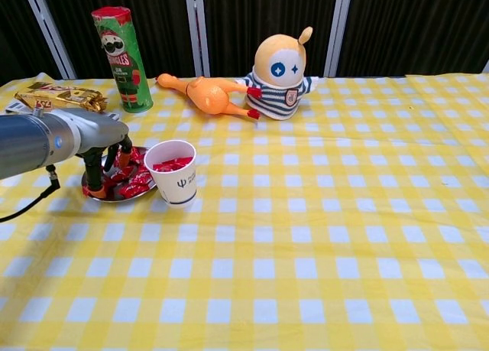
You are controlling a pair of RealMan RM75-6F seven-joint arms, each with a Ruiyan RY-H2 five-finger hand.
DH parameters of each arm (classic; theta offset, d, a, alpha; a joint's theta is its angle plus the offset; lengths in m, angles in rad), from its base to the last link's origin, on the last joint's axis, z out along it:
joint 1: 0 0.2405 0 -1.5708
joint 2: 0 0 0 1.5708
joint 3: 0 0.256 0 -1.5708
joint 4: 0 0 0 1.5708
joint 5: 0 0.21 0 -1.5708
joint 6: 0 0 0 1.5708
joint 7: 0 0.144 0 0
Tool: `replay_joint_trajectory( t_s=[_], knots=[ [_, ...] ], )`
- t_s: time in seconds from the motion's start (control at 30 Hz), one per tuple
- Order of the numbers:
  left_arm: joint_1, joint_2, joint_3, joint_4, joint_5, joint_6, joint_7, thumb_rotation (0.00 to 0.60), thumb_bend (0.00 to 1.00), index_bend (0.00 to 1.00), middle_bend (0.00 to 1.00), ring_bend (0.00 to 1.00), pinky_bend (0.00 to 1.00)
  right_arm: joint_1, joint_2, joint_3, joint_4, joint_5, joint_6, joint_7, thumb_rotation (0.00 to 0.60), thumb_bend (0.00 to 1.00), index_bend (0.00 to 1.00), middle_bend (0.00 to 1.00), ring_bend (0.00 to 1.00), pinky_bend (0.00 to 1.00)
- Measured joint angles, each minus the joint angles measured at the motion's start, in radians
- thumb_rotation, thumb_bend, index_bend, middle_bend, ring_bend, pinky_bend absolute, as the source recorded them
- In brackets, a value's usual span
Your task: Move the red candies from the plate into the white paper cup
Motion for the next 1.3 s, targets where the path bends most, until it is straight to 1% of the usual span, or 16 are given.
replay_joint_trajectory(
  t_s=[0.2,0.37,0.5,0.7,0.97,1.17,1.3],
  knots=[
    [0.001,-0.009,0.000,0.008,0.009,0.001,0.000,0.600,0.26,0.37,0.44,0.89,0.90,0.000,0.001,-0.001,-0.002,-0.001,0.000,0.000,0.600,0.41,0.00,0.00,0.00,0.00],
    [0.002,-0.026,0.003,0.020,0.024,-0.002,-0.001,0.600,0.35,0.43,0.52,0.89,0.90,0.000,-0.001,0.001,-0.002,0.002,0.000,0.001,0.600,0.41,0.00,0.00,0.00,0.00],
    [0.005,-0.036,0.008,0.028,0.034,-0.005,-0.001,0.600,0.39,0.47,0.58,0.89,0.90,-0.001,0.001,0.000,-0.002,0.002,0.000,0.003,0.600,0.41,0.00,0.00,0.00,0.00],
    [0.011,-0.042,0.010,0.039,0.046,-0.002,-0.003,0.600,0.40,0.52,0.63,0.89,0.90,0.000,0.000,0.000,-0.002,0.001,-0.002,0.003,0.600,0.41,0.00,0.00,0.00,0.00],
    [0.020,-0.033,0.001,0.034,0.075,0.007,-0.021,0.600,0.41,0.53,0.65,0.89,0.90,0.000,0.001,0.000,-0.006,0.002,-0.003,0.003,0.600,0.41,0.00,0.00,0.00,0.00],
    [0.026,0.003,-0.019,-0.005,0.099,0.022,-0.044,0.600,0.41,0.53,0.65,0.89,0.90,0.000,0.000,0.001,-0.004,0.002,-0.002,0.005,0.600,0.41,0.00,0.00,0.00,0.00],
    [0.034,0.044,-0.031,-0.054,0.120,0.037,-0.061,0.600,0.41,0.52,0.65,0.89,0.90,-0.001,0.000,0.001,-0.005,0.001,0.001,0.007,0.600,0.41,0.00,0.00,0.00,0.00]
  ],
)
